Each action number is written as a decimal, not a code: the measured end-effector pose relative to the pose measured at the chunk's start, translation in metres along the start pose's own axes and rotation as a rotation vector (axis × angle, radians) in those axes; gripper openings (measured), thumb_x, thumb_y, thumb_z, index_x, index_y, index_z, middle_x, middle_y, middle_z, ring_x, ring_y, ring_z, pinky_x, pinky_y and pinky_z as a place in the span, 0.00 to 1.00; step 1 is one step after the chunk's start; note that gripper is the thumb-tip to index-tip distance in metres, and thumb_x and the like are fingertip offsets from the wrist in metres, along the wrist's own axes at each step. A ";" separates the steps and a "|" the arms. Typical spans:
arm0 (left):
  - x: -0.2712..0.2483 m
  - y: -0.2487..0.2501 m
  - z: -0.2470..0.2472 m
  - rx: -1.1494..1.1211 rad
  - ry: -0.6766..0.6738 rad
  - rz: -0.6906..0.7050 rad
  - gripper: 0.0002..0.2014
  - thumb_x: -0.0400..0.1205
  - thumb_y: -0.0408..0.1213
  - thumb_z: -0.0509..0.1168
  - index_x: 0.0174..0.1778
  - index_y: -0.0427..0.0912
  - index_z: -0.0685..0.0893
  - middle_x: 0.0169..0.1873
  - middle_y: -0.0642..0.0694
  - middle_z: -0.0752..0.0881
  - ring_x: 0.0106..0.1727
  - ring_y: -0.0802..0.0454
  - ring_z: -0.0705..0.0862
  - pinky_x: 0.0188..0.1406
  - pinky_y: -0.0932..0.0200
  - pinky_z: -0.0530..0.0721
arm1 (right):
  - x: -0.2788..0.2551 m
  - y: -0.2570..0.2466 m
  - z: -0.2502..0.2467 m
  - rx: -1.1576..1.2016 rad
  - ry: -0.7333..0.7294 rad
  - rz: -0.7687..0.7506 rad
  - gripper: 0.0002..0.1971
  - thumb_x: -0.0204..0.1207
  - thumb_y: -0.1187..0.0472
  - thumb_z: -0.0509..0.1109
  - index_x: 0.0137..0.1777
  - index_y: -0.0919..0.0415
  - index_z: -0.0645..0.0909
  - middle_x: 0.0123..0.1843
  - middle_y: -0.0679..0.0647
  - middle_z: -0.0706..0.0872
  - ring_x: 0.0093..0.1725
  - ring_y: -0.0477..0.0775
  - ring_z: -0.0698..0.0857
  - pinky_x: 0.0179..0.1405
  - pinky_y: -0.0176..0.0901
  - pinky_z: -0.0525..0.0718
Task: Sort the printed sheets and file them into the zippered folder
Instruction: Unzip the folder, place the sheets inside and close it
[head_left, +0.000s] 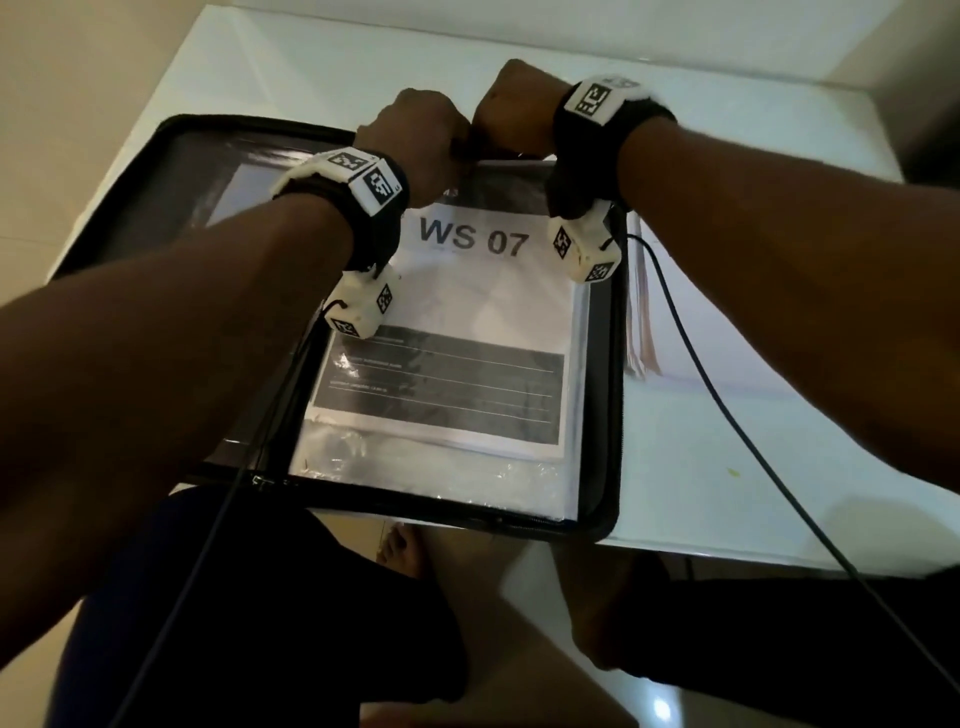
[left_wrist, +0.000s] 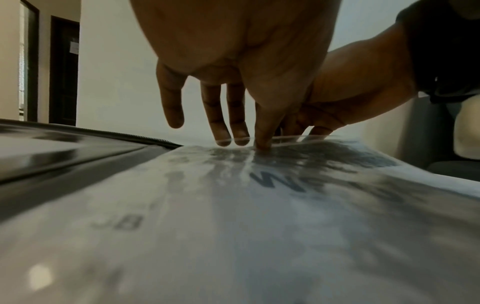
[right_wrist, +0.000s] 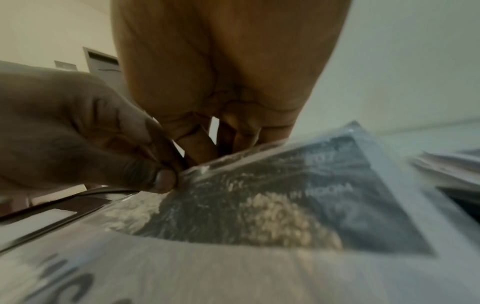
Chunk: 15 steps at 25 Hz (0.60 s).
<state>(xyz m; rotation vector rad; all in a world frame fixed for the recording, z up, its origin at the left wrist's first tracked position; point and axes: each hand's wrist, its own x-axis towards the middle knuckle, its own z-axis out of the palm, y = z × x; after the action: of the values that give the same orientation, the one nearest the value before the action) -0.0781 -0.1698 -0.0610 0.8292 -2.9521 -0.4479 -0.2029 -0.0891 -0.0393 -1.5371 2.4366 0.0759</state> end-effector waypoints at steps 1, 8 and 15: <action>0.000 0.001 0.001 0.012 0.008 0.004 0.11 0.86 0.40 0.68 0.59 0.43 0.92 0.50 0.37 0.84 0.54 0.31 0.86 0.54 0.38 0.88 | 0.001 0.002 0.002 0.047 -0.003 0.022 0.15 0.88 0.63 0.62 0.62 0.73 0.85 0.46 0.63 0.84 0.43 0.60 0.79 0.45 0.48 0.74; 0.007 -0.002 0.006 0.002 0.060 -0.030 0.16 0.84 0.45 0.71 0.60 0.37 0.90 0.59 0.33 0.83 0.58 0.33 0.86 0.50 0.45 0.84 | -0.020 -0.007 0.006 0.289 0.009 0.110 0.17 0.85 0.53 0.61 0.57 0.61 0.88 0.50 0.57 0.92 0.53 0.53 0.91 0.62 0.51 0.86; 0.003 0.002 0.006 0.013 0.039 0.038 0.13 0.88 0.40 0.68 0.66 0.44 0.90 0.67 0.32 0.80 0.68 0.33 0.81 0.60 0.46 0.81 | -0.025 0.003 0.010 0.360 -0.033 0.076 0.13 0.85 0.60 0.64 0.63 0.62 0.87 0.47 0.55 0.93 0.41 0.48 0.92 0.40 0.36 0.87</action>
<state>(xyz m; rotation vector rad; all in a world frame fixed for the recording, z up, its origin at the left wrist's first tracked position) -0.0822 -0.1685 -0.0660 0.7723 -2.9329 -0.4068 -0.1935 -0.0637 -0.0427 -1.2753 2.3236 -0.3042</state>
